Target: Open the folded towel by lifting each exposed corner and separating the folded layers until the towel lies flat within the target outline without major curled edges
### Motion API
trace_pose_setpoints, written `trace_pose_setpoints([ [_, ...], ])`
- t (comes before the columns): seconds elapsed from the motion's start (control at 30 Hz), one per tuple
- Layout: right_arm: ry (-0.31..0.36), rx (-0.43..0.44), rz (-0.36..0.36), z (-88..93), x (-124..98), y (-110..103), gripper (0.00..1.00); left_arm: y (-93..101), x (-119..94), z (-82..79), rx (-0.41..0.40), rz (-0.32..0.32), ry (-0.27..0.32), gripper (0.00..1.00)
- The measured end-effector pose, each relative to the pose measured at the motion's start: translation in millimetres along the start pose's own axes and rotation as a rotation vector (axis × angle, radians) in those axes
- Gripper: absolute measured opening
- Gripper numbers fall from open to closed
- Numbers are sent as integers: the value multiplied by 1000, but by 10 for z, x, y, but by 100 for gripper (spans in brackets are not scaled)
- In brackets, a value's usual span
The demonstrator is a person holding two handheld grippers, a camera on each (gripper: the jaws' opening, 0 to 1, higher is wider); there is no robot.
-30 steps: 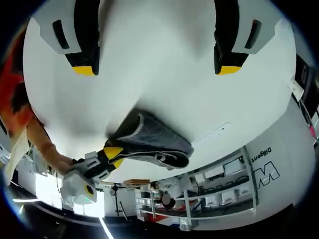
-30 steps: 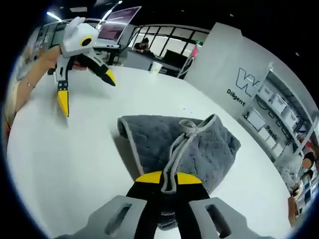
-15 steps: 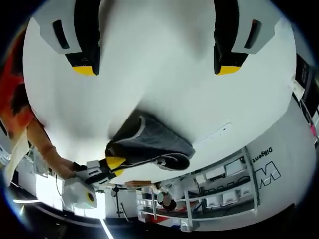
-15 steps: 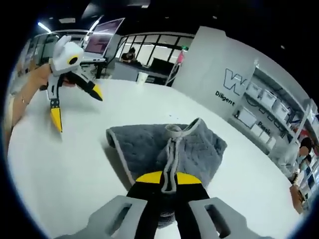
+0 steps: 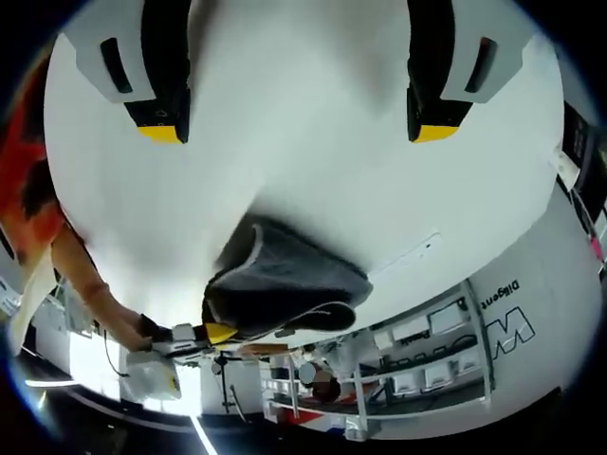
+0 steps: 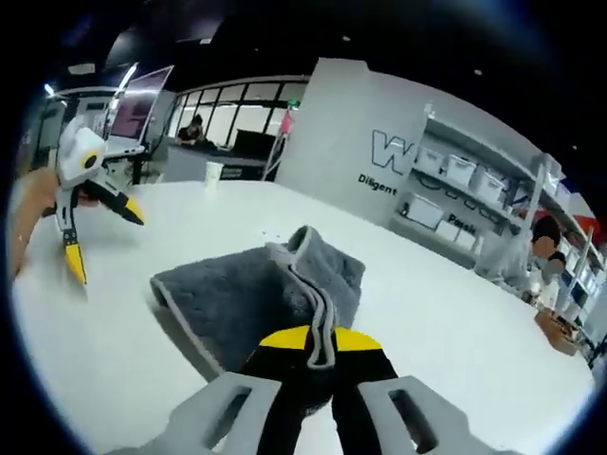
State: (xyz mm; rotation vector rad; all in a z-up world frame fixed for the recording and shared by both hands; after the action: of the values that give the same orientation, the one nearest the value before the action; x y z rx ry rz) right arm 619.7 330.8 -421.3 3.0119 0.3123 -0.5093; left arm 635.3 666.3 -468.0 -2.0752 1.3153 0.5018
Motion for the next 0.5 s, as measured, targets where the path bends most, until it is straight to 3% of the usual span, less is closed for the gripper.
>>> trace_pose_setpoints([
  [0.23, 18, 103, 40, 39, -52, 203, 1, 5, 4, 0, 1, 2, -1, 93],
  [0.5, 7, 163, 66, 122, -57, 341, 1, 12, 6, -7, 3, 4, -4, 93],
])
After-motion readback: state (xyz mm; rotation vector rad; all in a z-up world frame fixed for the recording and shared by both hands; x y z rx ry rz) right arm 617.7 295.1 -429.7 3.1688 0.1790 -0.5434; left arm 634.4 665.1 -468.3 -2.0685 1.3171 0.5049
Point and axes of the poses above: the point that each gripper's makers call its tool centre point, and the gripper's own axes: x roughly forward along the fingers, y roughly to its right, z roughly out of its underside, the point moved 7 cm from there along -x, roughly backward along the fingers, and after that the axes turned 15 degrees about x, right-handed, at the moved point
